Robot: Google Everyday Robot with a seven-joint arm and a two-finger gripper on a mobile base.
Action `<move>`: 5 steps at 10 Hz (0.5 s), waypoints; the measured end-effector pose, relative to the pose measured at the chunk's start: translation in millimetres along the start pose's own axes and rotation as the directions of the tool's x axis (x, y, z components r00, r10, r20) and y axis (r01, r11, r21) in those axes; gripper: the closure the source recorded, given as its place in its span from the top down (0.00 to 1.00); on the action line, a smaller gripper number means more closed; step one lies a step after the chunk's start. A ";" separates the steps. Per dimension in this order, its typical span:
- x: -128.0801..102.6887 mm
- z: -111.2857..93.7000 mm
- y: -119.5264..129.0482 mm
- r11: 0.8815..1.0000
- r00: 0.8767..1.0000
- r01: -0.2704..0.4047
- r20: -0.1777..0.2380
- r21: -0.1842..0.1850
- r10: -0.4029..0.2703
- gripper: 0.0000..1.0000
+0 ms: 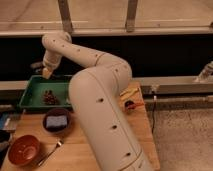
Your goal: Place brush in tray
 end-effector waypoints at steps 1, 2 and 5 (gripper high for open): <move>1.1 6.2 -2.5 1.000 1.000 0.008 -0.022 -0.012 -0.008 0.00; -0.8 13.7 -1.2 0.999 0.999 0.015 -0.035 -0.030 -0.016 0.00; 0.9 31.2 -1.7 0.998 1.000 0.007 -0.024 -0.069 -0.009 0.00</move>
